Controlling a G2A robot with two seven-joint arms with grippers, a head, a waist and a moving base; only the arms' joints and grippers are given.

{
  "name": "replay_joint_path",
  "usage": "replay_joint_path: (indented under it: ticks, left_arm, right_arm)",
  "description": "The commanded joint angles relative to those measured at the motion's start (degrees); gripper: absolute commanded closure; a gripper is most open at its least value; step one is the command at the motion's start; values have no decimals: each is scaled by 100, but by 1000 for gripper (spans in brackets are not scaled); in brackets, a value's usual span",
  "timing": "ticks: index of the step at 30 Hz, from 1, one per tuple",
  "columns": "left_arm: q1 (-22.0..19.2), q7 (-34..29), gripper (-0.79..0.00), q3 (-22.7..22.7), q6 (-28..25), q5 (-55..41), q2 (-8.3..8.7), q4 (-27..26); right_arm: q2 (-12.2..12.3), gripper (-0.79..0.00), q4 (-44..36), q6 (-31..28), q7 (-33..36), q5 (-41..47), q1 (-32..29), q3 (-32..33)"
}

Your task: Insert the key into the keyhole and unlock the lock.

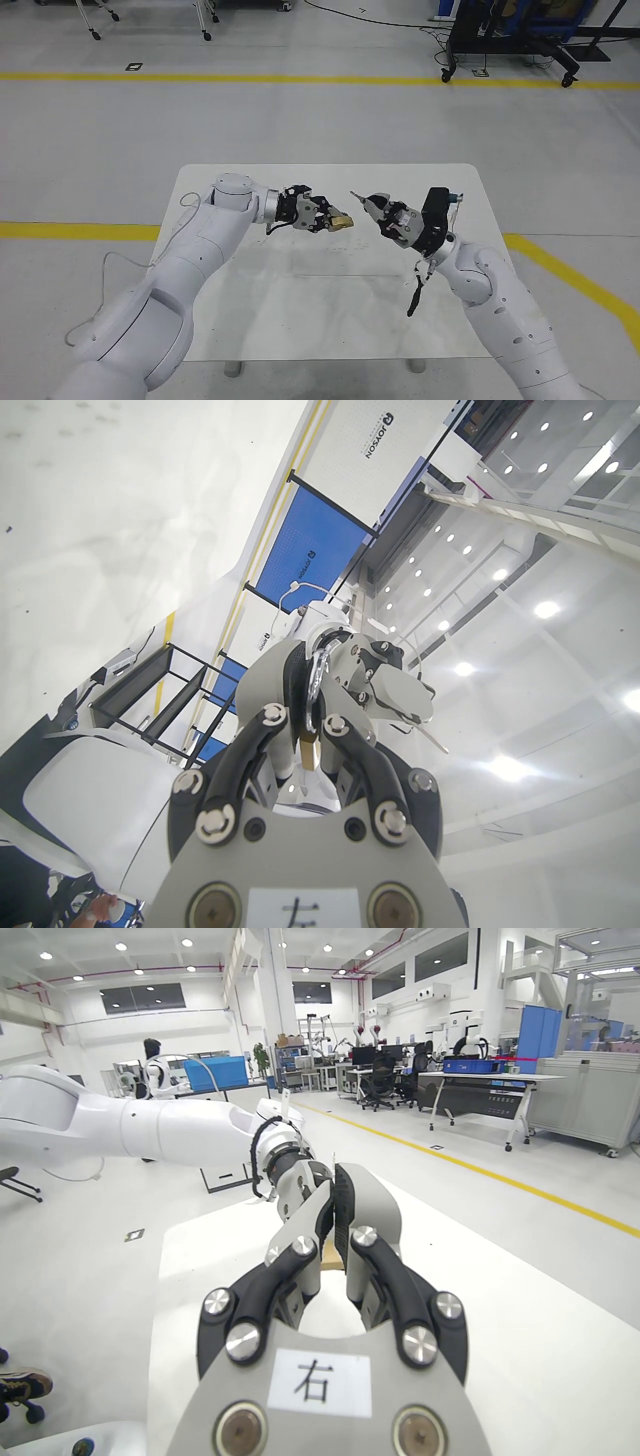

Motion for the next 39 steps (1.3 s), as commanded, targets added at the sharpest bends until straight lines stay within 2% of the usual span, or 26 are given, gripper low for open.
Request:
replay_joint_path:
  ticks: [1, 6, 11, 16, 22, 29, 39]
  left_arm:
    - [1, -1, 0, -1, 0, -2, 0, -1]
    - [60, 117, 0, -23, -47, -13, 5, -68]
    - [247, 515, 0, -257, -209, -64, 103, -332]
    - [427, 953, 0, -512, -245, -107, 208, -660]
    - [651, 1297, 0, -718, -109, -12, 323, -1091]
    - [834, 1796, 0, -855, 60, 231, 409, -1497]
    - [993, 2113, 0, -957, 253, 494, 474, -1842]
  right_arm:
    - [0, 0, -3, 7, -3, 2, -3, 0]
    - [6, 0, -180, 63, 55, -282, 17, -9]
    - [109, 0, -1032, 596, 411, -2486, -106, 181]
    - [231, 0, -2079, 1281, 728, -4834, -671, 306]
    - [283, 0, -2588, 1850, 979, -6655, -1113, -13]
    - [289, 0, -2571, 2092, 1019, -7795, -1166, -450]
    - [234, 0, -2553, 2340, 1425, -8336, -1086, -769]
